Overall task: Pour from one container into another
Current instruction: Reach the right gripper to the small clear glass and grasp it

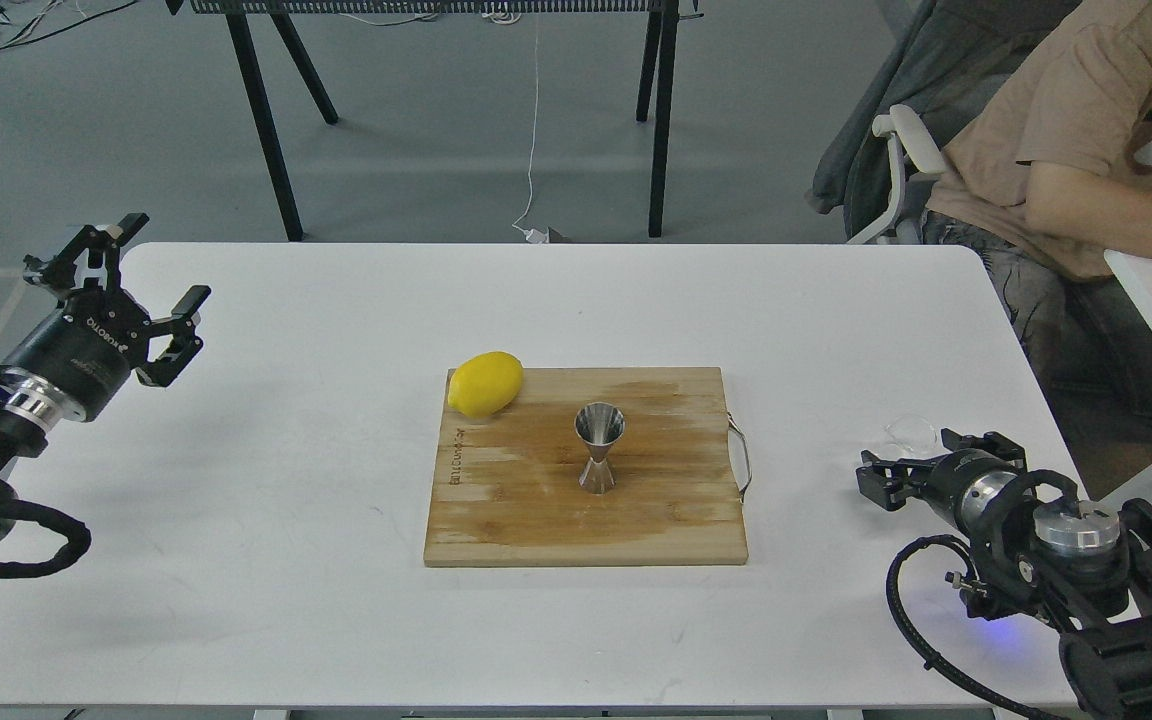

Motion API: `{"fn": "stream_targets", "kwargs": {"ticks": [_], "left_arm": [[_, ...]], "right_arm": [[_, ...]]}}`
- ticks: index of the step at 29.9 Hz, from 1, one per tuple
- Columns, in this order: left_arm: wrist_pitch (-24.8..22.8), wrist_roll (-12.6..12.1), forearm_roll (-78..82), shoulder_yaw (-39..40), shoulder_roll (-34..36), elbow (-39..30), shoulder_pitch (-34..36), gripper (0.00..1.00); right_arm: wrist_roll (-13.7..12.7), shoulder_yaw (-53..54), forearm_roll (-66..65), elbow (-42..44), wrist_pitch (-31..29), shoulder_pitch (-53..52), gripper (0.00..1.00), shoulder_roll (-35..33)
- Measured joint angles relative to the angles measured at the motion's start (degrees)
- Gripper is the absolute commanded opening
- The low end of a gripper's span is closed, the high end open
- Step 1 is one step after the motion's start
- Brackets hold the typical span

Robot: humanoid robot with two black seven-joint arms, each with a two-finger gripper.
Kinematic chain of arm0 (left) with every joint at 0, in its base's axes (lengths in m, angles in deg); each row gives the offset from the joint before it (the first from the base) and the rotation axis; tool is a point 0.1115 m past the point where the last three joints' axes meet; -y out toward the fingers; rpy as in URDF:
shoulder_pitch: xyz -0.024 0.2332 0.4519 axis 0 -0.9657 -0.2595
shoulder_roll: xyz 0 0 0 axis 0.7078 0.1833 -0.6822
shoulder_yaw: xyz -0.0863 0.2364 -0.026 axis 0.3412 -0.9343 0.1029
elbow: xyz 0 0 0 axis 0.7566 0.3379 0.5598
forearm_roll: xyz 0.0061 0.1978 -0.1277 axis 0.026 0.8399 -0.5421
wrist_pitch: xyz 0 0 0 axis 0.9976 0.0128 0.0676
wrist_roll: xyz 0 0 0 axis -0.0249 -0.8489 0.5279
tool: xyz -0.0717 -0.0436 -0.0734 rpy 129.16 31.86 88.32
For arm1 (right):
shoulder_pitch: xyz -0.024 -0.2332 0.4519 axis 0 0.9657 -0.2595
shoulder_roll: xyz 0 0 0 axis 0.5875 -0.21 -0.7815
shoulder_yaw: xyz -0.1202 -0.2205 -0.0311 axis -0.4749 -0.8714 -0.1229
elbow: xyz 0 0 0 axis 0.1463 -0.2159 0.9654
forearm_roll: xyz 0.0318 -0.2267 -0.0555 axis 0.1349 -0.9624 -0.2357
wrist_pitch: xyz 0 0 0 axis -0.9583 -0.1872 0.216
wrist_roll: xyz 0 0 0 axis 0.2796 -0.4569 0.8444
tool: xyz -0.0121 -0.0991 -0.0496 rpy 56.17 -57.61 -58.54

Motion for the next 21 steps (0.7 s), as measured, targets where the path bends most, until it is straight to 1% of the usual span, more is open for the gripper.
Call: {"fn": "stream_targets", "kwargs": {"ticks": [6,10,12,19,21], "left_arm": [[0.0,0.0,0.0,0.0,0.0,0.1,0.0,0.92],[0.0,0.0,0.0,0.1,0.0,0.2,0.0,0.92],[0.0,0.0,0.0,0.1,0.0,0.4,0.0,0.92],[0.0,0.0,0.0,0.1,0.0,0.8,0.0,0.92],[0.0,0.0,0.0,0.1,0.0,0.8,0.0,0.92]], "right_arm": [[0.0,0.0,-1.4,0.3,-1.4,-0.5,0.76,0.5],[0.0,0.0,-1.6,0.3,-2.7,-0.5,0.74,0.5],[0.0,0.0,-1.6,0.3,-3.0,-0.2,0.72,0.4],[0.1,-1.3,-1.6,0.3,-3.2,0.0,0.72,0.4],[0.2,-1.3,-1.6,0.3,-3.3,0.0,0.69,0.4]]}}
